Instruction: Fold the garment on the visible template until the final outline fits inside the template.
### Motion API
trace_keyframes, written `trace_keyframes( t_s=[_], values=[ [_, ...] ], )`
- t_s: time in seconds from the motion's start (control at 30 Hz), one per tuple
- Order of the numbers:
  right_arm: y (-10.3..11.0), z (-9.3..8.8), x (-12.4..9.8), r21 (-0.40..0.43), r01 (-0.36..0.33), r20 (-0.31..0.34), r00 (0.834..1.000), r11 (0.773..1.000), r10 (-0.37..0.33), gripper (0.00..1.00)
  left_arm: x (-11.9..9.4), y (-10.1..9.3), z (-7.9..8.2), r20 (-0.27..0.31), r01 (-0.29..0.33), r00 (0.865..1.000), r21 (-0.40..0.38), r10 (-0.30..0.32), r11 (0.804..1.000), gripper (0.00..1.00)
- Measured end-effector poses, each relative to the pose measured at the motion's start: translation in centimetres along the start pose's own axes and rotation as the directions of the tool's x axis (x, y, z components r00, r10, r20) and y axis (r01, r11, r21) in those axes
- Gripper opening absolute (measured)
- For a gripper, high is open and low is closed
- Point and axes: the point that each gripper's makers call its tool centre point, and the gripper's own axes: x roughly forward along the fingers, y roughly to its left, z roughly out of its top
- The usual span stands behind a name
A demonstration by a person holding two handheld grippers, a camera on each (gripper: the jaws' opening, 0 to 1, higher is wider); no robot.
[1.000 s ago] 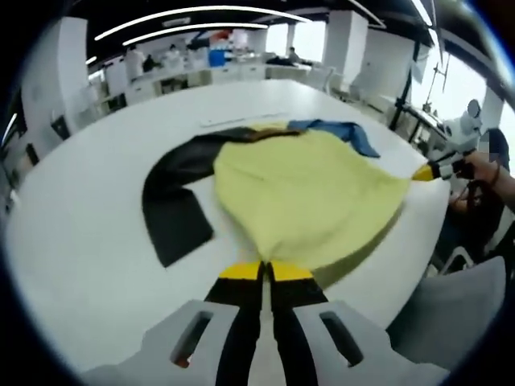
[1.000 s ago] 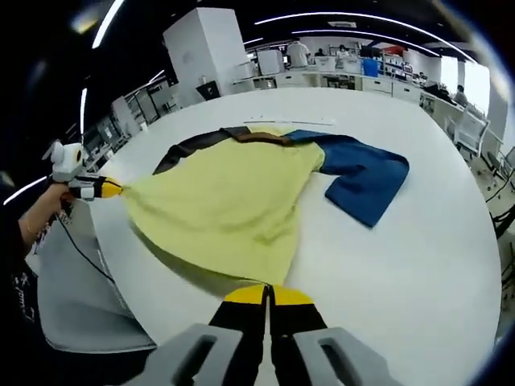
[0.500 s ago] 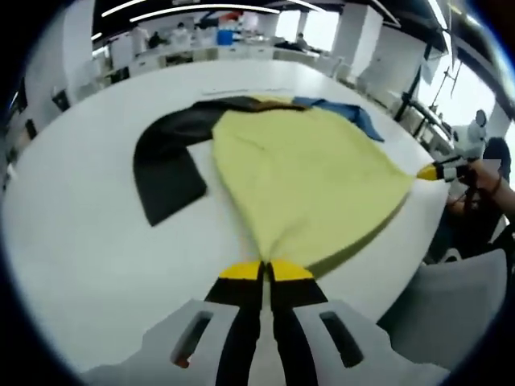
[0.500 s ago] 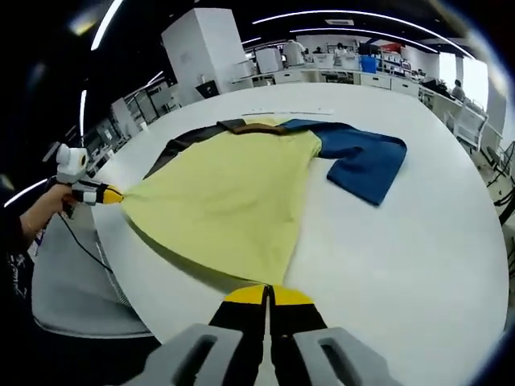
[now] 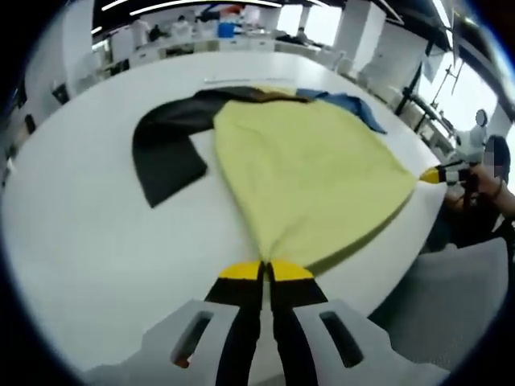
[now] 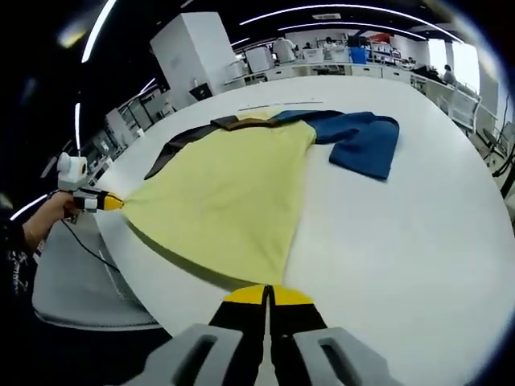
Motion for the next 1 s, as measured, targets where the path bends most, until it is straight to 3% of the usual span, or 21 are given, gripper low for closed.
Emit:
trace_keyframes(
  t_s=[0.37,0.8,0.87,1.0],
  values=[
    [0.2,-1.7,-0.6,0.029,-0.005,-0.011,1.000,1.000,0.005,0.00,-0.2,-0.8,-2.3,-0.045,0.006,0.999,-0.019,-0.007,1.000,0.00],
    [0.4,-2.2,-0.6,0.020,-0.002,-0.029,1.000,1.000,0.002,0.00,0.0,-0.9,-3.0,-0.060,-0.006,0.998,-0.011,0.005,1.000,0.00],
    [0.5,-2.3,-0.5,0.009,-0.010,-0.036,0.999,1.000,0.010,0.00,0.1,-0.8,-3.1,-0.060,-0.009,0.998,-0.005,0.009,1.000,0.00],
    [0.6,-2.1,-0.5,0.063,-0.007,-0.022,1.000,0.998,0.009,0.01,0.0,-0.2,-2.2,0.003,-0.047,0.999,0.035,0.047,0.998,0.02]
  ],
)
